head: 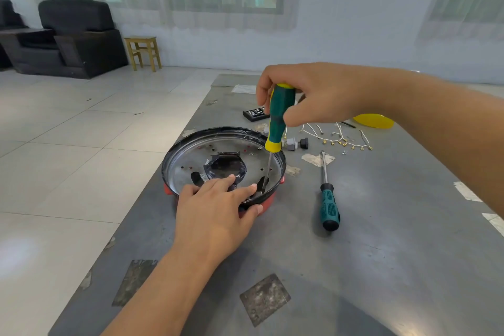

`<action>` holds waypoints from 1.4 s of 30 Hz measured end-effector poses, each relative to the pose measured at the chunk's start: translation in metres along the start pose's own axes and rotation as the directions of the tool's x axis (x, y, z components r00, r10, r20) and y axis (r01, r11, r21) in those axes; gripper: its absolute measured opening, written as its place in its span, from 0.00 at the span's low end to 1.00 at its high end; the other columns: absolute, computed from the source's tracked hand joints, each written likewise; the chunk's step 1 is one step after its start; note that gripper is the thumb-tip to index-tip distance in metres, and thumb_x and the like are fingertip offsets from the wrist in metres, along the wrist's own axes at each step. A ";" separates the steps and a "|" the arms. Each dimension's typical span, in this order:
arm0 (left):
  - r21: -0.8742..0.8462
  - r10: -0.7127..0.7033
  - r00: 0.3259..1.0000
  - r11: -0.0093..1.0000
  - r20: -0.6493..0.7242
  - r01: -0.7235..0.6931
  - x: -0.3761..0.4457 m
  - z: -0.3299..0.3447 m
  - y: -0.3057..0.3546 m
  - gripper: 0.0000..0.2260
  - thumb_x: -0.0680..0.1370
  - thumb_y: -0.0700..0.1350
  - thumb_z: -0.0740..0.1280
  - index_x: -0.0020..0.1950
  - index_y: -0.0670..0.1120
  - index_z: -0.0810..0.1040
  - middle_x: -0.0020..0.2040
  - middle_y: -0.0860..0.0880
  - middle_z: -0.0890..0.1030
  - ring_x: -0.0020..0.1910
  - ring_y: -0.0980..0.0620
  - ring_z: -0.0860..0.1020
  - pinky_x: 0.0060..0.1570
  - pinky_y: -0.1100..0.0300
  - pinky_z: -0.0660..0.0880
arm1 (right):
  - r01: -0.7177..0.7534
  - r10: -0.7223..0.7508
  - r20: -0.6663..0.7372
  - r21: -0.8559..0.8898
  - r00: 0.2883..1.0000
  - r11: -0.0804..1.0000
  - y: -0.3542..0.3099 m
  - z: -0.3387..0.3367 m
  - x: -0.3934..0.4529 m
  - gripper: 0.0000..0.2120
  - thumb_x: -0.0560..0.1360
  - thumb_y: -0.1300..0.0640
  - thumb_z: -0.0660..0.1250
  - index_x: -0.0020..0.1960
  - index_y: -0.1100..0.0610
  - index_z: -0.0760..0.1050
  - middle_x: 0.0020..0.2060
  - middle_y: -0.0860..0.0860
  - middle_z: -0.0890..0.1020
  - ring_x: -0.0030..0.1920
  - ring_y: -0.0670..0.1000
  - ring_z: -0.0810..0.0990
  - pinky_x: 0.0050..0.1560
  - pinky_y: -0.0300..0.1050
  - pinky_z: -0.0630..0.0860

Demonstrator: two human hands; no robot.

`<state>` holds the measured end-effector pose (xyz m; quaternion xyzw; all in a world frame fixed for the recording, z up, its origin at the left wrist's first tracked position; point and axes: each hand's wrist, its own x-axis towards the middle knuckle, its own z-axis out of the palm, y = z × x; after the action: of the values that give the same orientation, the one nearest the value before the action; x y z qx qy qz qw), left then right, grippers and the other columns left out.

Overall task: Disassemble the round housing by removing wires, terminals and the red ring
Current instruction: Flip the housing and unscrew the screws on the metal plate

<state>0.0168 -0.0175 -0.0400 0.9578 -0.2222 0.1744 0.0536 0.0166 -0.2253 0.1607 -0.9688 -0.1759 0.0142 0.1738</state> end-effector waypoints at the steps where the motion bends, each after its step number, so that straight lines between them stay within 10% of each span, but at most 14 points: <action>1: -0.002 -0.001 1.000 1.000 0.001 0.001 0.000 0.000 0.000 0.24 0.79 0.72 0.53 0.75 0.72 0.67 0.78 0.59 0.71 0.76 0.58 0.67 0.63 0.53 0.63 | -0.016 0.016 0.000 0.014 1.000 1.000 0.000 0.001 -0.002 0.12 0.71 0.45 0.66 0.54 0.40 0.75 0.46 0.43 0.85 0.44 0.47 0.85 0.46 0.51 0.82; 4: 0.004 0.000 1.000 1.000 -0.003 0.000 -0.001 -0.002 0.000 0.24 0.80 0.72 0.53 0.74 0.72 0.68 0.77 0.59 0.72 0.76 0.58 0.68 0.63 0.54 0.64 | -0.055 0.024 -0.164 -0.188 0.986 0.981 0.002 0.003 0.003 0.16 0.78 0.33 0.60 0.50 0.44 0.76 0.33 0.41 0.84 0.32 0.42 0.82 0.35 0.43 0.75; 16: -0.003 -0.004 1.000 1.000 0.027 0.004 -0.003 -0.004 0.003 0.26 0.79 0.73 0.50 0.74 0.70 0.70 0.78 0.57 0.71 0.75 0.54 0.70 0.63 0.51 0.66 | -0.077 0.076 -0.210 0.004 0.975 0.997 0.026 0.010 -0.002 0.05 0.75 0.49 0.69 0.50 0.43 0.77 0.30 0.40 0.83 0.28 0.40 0.80 0.28 0.27 0.69; 34: -0.056 -0.026 0.999 0.998 0.044 0.028 0.000 -0.020 0.013 0.36 0.77 0.74 0.39 0.57 0.60 0.84 0.54 0.62 0.83 0.57 0.59 0.79 0.57 0.52 0.68 | -0.118 0.208 -0.304 0.288 0.930 0.950 0.045 0.016 -0.002 0.03 0.73 0.61 0.69 0.44 0.53 0.79 0.32 0.48 0.84 0.30 0.45 0.81 0.32 0.33 0.76; 42: -0.187 -0.068 0.998 0.980 -0.016 0.064 0.004 -0.023 0.013 0.18 0.84 0.56 0.54 0.51 0.55 0.83 0.44 0.57 0.84 0.47 0.52 0.81 0.49 0.53 0.74 | -0.130 0.239 -0.326 0.324 0.915 0.937 0.055 0.015 -0.006 0.03 0.73 0.61 0.69 0.46 0.56 0.79 0.39 0.55 0.87 0.34 0.49 0.83 0.40 0.46 0.82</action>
<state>0.0079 -0.0265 -0.0171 0.9534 -0.2050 0.1617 0.1513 0.0287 -0.2708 0.1275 -0.9303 -0.0437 -0.1210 0.3436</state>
